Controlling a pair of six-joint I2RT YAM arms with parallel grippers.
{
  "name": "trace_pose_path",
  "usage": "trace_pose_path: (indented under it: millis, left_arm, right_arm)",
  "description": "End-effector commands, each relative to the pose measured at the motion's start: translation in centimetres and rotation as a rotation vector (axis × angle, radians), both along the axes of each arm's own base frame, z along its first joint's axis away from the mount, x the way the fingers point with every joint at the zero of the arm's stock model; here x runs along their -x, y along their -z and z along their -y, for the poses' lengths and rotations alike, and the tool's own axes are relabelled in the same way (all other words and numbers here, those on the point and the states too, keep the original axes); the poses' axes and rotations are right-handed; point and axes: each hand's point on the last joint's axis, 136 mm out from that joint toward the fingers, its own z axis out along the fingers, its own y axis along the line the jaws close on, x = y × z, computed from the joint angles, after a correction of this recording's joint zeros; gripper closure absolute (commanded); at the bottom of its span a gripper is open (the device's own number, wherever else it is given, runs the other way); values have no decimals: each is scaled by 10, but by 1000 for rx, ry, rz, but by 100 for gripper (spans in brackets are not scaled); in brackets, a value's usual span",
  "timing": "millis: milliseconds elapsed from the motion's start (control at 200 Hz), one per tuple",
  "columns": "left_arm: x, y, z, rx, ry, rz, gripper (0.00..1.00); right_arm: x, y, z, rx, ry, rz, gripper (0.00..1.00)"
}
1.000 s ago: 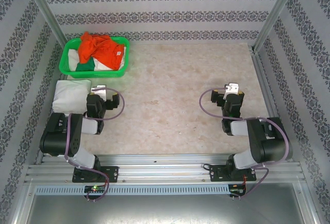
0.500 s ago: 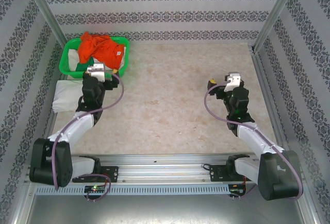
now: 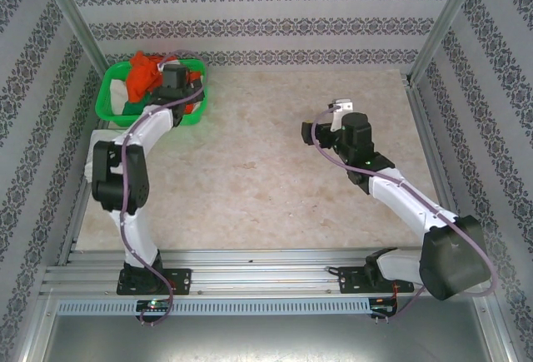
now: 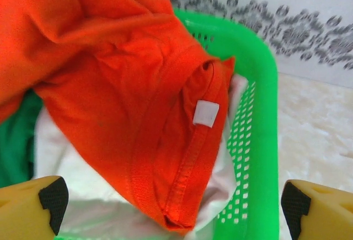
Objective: Fold and stack the t-shirts
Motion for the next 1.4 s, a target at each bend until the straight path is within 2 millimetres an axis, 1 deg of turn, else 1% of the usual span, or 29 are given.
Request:
trace_pose_path:
  millis: [0, 20, 30, 45, 60, 95, 135, 145, 205, 225, 240, 250, 300, 350, 430, 594, 779, 1029, 1129, 1149, 1169, 1199, 1304, 1359, 1394]
  left_arm:
    - [2, 41, 9, 72, -23, -198, 0]
    - [0, 48, 9, 77, -27, -224, 0]
    - [-1, 47, 10, 80, -29, -228, 0]
    - [-4, 51, 10, 86, -31, -243, 0]
    - [-5, 57, 11, 88, -33, -265, 0]
    - [-10, 61, 10, 94, -38, -290, 0]
    - [-13, 68, 8, 95, -54, -329, 1]
    - [-12, 74, 8, 93, -60, -348, 1]
    - [-17, 81, 2, 101, -99, -388, 2]
    - [-17, 86, -1, 103, -111, -407, 4]
    - [-19, 85, -2, 107, -120, -407, 5]
    - [-18, 88, -4, 109, -130, -418, 6]
    - [-21, 91, -9, 116, -160, -430, 9]
    - [-22, 96, -17, 125, -192, -444, 15]
    - [-21, 105, -29, 146, -230, -467, 20]
    - [-14, 106, -54, 144, -263, -495, 21]
    - [-6, 105, -74, 143, -276, -517, 21]
    - [6, 102, -103, 141, -320, -537, 21]
    - [5, 101, -109, 167, -334, -522, 23]
    - [4, 100, -111, 171, -336, -518, 25]
    - [3, 100, -111, 173, -335, -514, 31]
    - [2, 99, -111, 175, -333, -510, 36]
    - [-1, 91, -107, 194, -320, -492, 53]
    - [-2, 86, -104, 204, -313, -481, 65]
    - [-2, 80, -103, 203, -307, -471, 80]
  right_arm:
    - [4, 13, 4, 9, 40, -72, 2]
    - [4, 14, 4, 12, 35, -75, 2]
    - [5, 14, 4, 12, 32, -76, 2]
    - [6, 15, 3, 15, 29, -78, 2]
    - [6, 15, 3, 17, 25, -80, 2]
    - [8, 17, 3, 25, 19, -89, 2]
    - [10, 19, 3, 34, 13, -98, 2]
    - [11, 19, 3, 38, 14, -99, 2]
    - [14, 23, 5, 56, 9, -110, 2]
    - [15, 25, 6, 61, 9, -115, 2]
    - [15, 26, 6, 64, 10, -117, 2]
    - [16, 27, 7, 65, 11, -121, 2]
    - [18, 30, 9, 70, 14, -129, 2]
    - [20, 32, 10, 72, 15, -134, 2]
    - [21, 36, 11, 74, 20, -144, 2]
    - [20, 44, 13, 79, 31, -165, 2]
    - [15, 49, 9, 59, 29, -185, 2]
    - [9, 46, 2, 47, 10, -189, 2]
    - [11, 47, 2, 42, 6, -194, 2]
    - [11, 47, 1, 40, 4, -197, 2]
    - [11, 47, 1, 37, 4, -196, 2]
    - [12, 47, 0, 35, 0, -197, 2]
    - [16, 47, 1, 33, 0, -200, 2]
    - [17, 47, 2, 29, 4, -200, 2]
    - [18, 48, 3, 27, 9, -203, 2]
